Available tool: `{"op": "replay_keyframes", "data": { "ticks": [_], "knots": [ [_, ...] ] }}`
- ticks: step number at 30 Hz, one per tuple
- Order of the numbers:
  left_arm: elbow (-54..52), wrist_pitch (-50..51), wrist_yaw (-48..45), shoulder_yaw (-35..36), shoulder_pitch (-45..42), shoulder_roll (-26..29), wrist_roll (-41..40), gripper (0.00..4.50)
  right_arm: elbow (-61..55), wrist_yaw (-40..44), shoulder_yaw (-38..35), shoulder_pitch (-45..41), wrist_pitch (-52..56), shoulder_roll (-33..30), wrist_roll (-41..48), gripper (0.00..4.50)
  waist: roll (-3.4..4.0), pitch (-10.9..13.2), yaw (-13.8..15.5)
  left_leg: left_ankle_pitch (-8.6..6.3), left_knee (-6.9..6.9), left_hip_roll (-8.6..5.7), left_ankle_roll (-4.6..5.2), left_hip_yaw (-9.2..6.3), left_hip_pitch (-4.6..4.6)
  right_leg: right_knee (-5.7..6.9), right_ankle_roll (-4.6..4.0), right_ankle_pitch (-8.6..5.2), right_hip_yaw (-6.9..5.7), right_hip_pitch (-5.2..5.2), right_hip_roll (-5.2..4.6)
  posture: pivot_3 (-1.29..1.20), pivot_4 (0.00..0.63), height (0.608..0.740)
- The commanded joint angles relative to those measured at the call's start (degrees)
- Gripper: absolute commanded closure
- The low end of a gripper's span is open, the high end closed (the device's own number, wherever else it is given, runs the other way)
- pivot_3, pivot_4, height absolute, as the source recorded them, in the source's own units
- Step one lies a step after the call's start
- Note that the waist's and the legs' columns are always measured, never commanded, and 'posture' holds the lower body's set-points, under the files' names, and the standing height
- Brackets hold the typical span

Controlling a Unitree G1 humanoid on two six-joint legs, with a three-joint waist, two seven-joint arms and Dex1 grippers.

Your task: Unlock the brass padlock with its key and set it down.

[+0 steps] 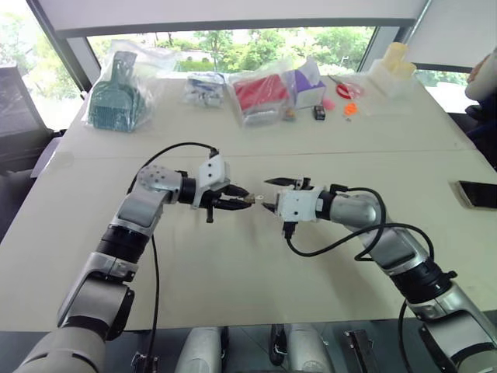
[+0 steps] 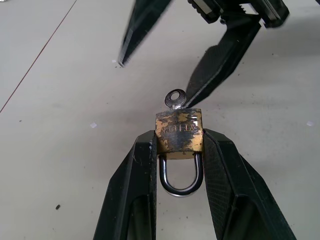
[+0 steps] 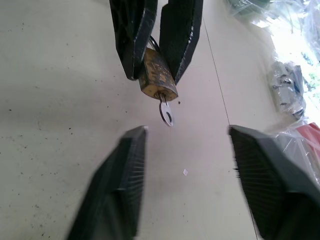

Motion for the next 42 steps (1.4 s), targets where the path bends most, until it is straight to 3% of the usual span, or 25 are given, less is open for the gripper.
{"op": "replay_keyframes", "data": {
  "ticks": [1, 2, 12, 22, 25, 28, 31, 34, 41, 42],
  "knots": [
    [-2.4, -0.3, 0.5, 0.8, -0.4, 0.0, -0.4, 3.78, -2.0, 0.5, -0.9, -0.3, -0.8, 1.1, -0.3, 4.02, 0.0, 0.0, 0.0, 0.0, 0.0, 0.0, 0.0, 0.0, 0.0, 0.01, 0.0, 0.0, 0.0, 0.0, 0.0, 0.0, 0.15, 0.74],
    [-2.5, -0.3, 0.6, 0.7, -0.4, -0.1, -0.5, 3.78, -2.2, 0.7, -0.9, -0.2, -0.8, 1.3, -0.4, 4.46, 0.0, 0.0, 0.0, 0.0, 0.0, 0.0, 0.0, 0.0, 0.0, 0.01, 0.0, 0.0, 0.0, 0.0, 0.0, 0.0, 0.15, 0.74],
    [-2.5, -4.8, 2.0, 0.4, -0.8, -0.2, 1.3, 3.78, -2.0, 4.5, -0.5, -0.9, 1.8, 3.2, 0.7, 4.46, 0.0, 0.0, 0.0, 0.0, 0.0, -0.01, 0.0, 0.01, 0.01, 0.01, 0.0, 0.0, 0.01, 0.0, 0.0, 0.0, 0.15, 0.74],
    [2.8, -29.0, 9.2, -0.9, -1.7, -1.5, 10.8, 3.78, -4.7, 15.6, -1.7, -3.0, 24.5, 5.7, 10.3, 4.46, 0.02, 0.0, 0.0, 0.0, 0.0, 0.0, 0.0, 0.03, 0.01, 0.02, -0.02, 0.01, 0.01, 0.0, 0.0, 0.0, 0.15, 0.74],
    [4.3, -26.6, 8.5, -0.3, -1.6, -1.7, 9.4, 3.78, -2.8, 12.8, -1.3, -4.4, 18.7, 6.2, 7.1, 4.46, 0.02, 0.0, 0.0, 0.0, 0.0, -0.01, 0.0, 0.05, 0.01, 0.02, -0.02, 0.01, 0.0, 0.0, 0.0, 0.0, 0.15, 0.74],
    [2.8, -15.7, 5.4, 2.1, -1.1, -2.0, 3.2, 3.78, 2.9, 5.0, 1.0, -5.4, 1.7, 2.8, -3.2, 4.46, 0.02, 0.0, -0.1, 0.0, 0.0, -0.02, 0.0, 0.15, 0.01, 0.04, -0.01, 0.01, 0.0, -0.01, 0.0, 0.0, 0.15, 0.74],
    [1.2, -8.8, 2.4, 3.1, -0.7, -0.9, 0.0, 3.78, 7.5, -1.2, 1.0, -5.5, -11.1, 0.9, -7.8, 4.46, 0.01, 0.0, -0.1, 0.0, 0.0, -0.03, 0.0, 0.21, 0.01, 0.04, 0.0, 0.0, 0.01, -0.03, 0.0, 0.0, 0.15, 0.74],
    [-0.5, -4.5, 0.4, 3.3, -0.7, 0.2, -1.8, 3.78, 9.5, -3.9, 0.6, -5.0, -18.7, -0.2, -9.4, 3.63, 0.01, 0.0, -0.1, 0.01, 0.0, -0.03, -0.02, 0.24, 0.0, 0.04, 0.0, 0.0, 0.02, -0.02, -0.01, 0.0, 0.15, 0.74],
    [-1.7, -1.0, 0.7, 3.6, -1.7, 0.2, -3.1, 3.78, 11.1, -3.3, 0.4, -4.8, -21.3, 0.0, -10.2, 0.05, 0.01, 0.0, -0.1, 0.03, 0.0, -0.01, -0.04, 0.26, 0.03, 0.06, 0.0, 0.01, 0.04, -0.02, 0.0, 0.0, 0.15, 0.74],
    [-1.6, -1.0, 0.8, 3.5, -1.8, 0.2, -3.2, 3.78, 11.2, -3.6, 0.4, -4.9, -21.5, 0.2, -10.4, 0.02, 0.01, 0.0, -0.1, 0.03, 0.0, -0.02, -0.04, 0.26, 0.03, 0.06, 0.0, 0.01, 0.04, -0.02, 0.0, 0.0, 0.15, 0.74]
  ]
}}
